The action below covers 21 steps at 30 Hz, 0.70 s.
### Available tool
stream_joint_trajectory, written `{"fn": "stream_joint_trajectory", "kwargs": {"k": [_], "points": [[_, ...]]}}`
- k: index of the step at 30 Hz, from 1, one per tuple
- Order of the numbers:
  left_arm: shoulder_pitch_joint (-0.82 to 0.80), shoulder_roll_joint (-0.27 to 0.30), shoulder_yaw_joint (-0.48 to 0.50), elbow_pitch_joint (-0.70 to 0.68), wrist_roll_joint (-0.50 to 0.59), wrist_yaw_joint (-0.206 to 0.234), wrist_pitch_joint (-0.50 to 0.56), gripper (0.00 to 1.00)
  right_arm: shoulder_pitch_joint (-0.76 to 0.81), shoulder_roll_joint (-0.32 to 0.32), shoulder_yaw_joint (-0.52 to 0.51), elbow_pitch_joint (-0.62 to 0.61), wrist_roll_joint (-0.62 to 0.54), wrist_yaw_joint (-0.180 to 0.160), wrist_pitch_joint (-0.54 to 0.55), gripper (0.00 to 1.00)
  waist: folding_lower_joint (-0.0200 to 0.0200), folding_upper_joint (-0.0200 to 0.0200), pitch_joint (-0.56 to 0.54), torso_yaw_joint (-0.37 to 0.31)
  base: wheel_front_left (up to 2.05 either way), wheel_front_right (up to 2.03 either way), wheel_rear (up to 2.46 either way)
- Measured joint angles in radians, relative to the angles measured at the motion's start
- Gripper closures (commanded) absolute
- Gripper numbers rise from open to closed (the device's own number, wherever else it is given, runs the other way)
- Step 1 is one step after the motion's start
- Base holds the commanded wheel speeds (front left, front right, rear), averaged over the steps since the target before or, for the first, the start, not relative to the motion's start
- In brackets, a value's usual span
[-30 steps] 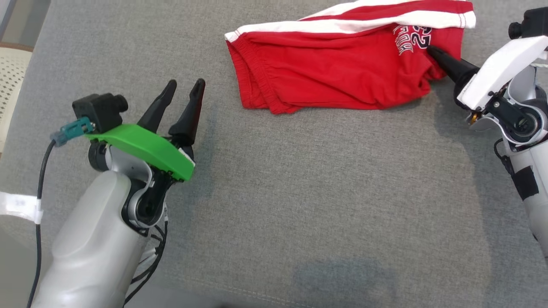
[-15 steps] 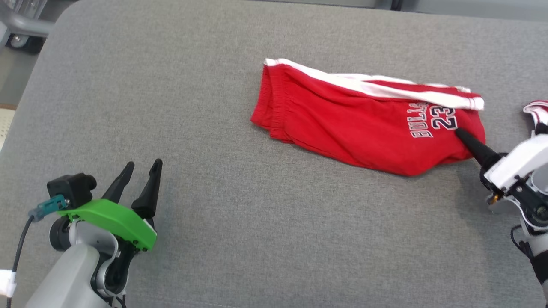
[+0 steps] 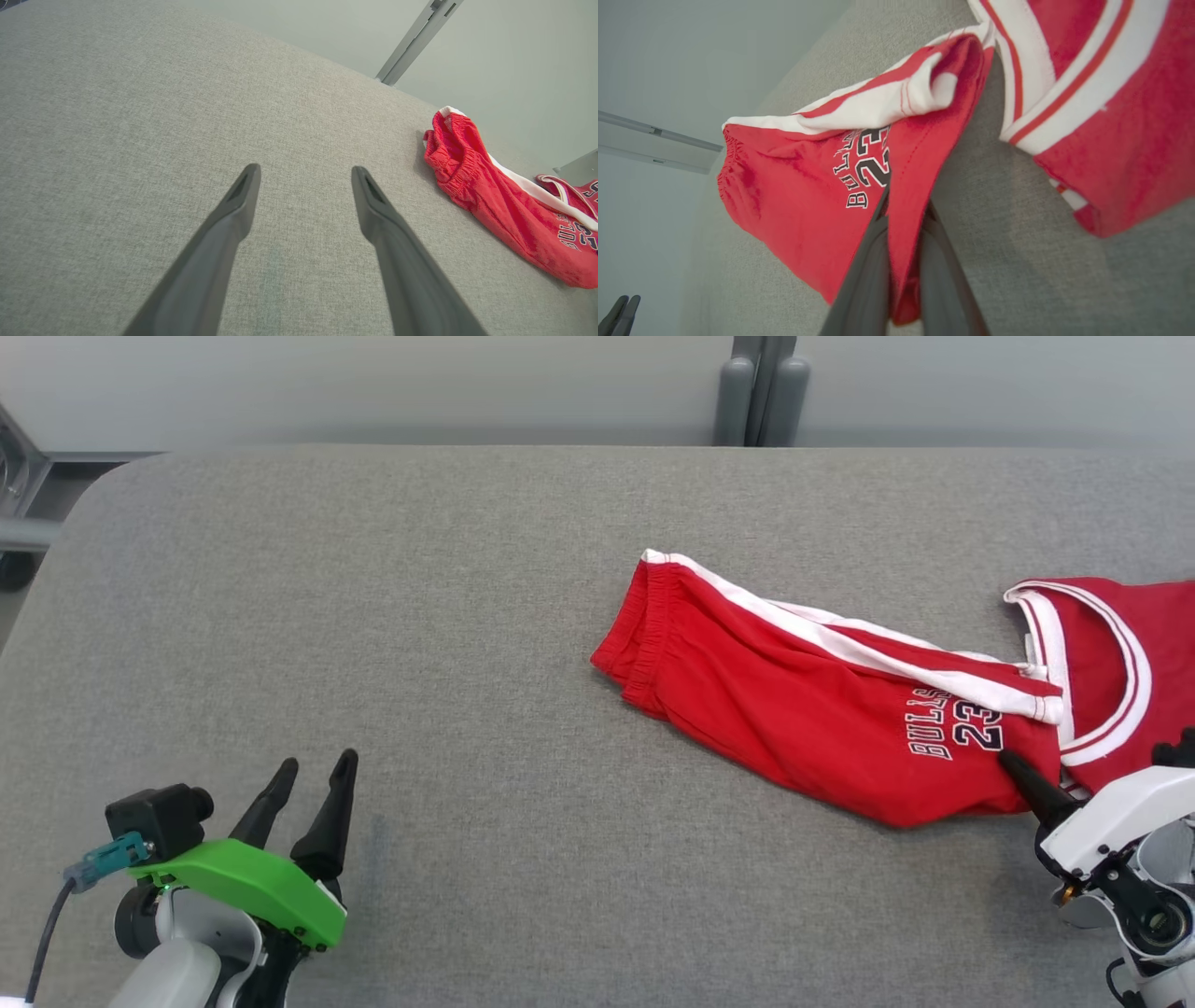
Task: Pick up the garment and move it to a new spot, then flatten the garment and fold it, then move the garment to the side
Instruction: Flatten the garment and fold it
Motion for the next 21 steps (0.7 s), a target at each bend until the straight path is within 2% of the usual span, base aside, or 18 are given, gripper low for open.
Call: {"fn": "stream_joint_trajectory", "kwargs": {"k": [7,11,14,17,21], "points": [[0.023,0.002,-0.012,-0.062,0.035,0.018,-0.015,0.00,0.006,0.026,-0.001,-0.079,-0.004,0.006,-0.054,1.00,0.0000,0.0000,-0.011,-0.017,0.00,0.00,0.00],[0.035,0.004,-0.016,-0.099,0.060,0.030,-0.023,0.00,-0.006,0.013,-0.013,-0.164,-0.011,0.014,-0.072,1.00,0.0000,0.0000,0.000,-0.007,0.00,0.00,0.00],[0.042,0.001,-0.019,-0.125,0.060,0.031,-0.024,0.00,-0.038,-0.021,-0.005,-0.220,-0.053,0.014,-0.072,1.00,0.0000,0.0000,0.014,0.003,0.00,0.00,0.00],[0.046,-0.006,-0.030,-0.149,0.059,0.039,-0.023,0.00,-0.106,-0.030,0.036,-0.279,-0.094,0.014,-0.064,1.00,0.0000,0.0000,0.034,0.014,0.00,0.00,0.00],[0.046,-0.026,-0.051,-0.174,0.061,0.039,-0.021,0.00,-0.191,0.014,0.136,-0.331,-0.122,0.013,-0.011,1.00,0.0000,0.0000,0.061,0.038,0.00,0.00,0.00]]}}
